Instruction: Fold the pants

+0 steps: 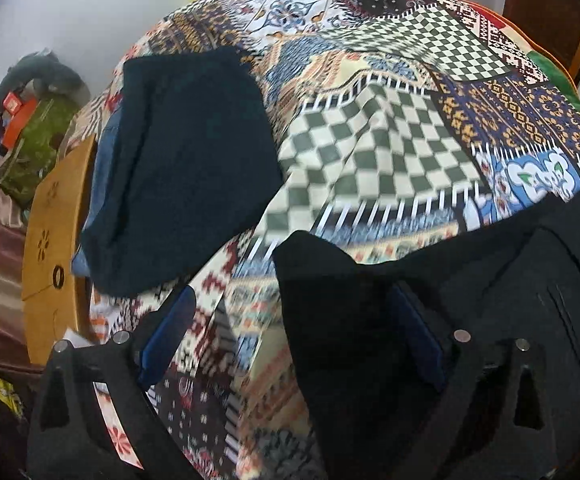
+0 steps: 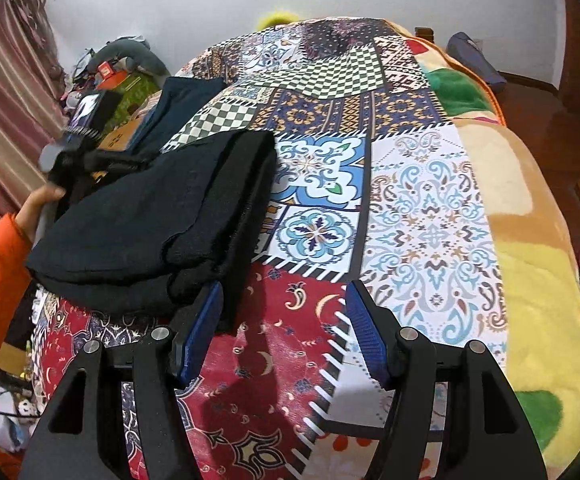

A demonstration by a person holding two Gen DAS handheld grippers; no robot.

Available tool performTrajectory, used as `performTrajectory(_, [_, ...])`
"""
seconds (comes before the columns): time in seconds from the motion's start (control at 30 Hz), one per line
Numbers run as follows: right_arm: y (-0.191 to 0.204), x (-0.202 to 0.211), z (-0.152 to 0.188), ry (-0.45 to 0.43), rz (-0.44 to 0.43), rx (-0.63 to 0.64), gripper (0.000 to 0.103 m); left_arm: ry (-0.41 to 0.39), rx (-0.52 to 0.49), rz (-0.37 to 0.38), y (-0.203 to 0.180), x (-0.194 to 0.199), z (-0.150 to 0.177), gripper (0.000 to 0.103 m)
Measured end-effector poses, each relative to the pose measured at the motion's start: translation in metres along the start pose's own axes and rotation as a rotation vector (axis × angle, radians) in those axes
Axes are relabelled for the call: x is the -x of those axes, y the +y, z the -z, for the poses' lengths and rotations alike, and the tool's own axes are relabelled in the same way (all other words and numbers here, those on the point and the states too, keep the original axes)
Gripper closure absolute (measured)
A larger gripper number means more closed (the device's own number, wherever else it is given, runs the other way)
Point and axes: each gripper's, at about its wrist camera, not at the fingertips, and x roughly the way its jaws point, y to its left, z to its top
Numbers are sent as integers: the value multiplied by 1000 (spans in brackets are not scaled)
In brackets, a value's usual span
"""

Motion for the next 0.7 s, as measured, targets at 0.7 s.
performTrajectory(0.7, [23, 24, -4, -70, -33, 62, 43, -38, 195, 192, 10, 109, 152, 3])
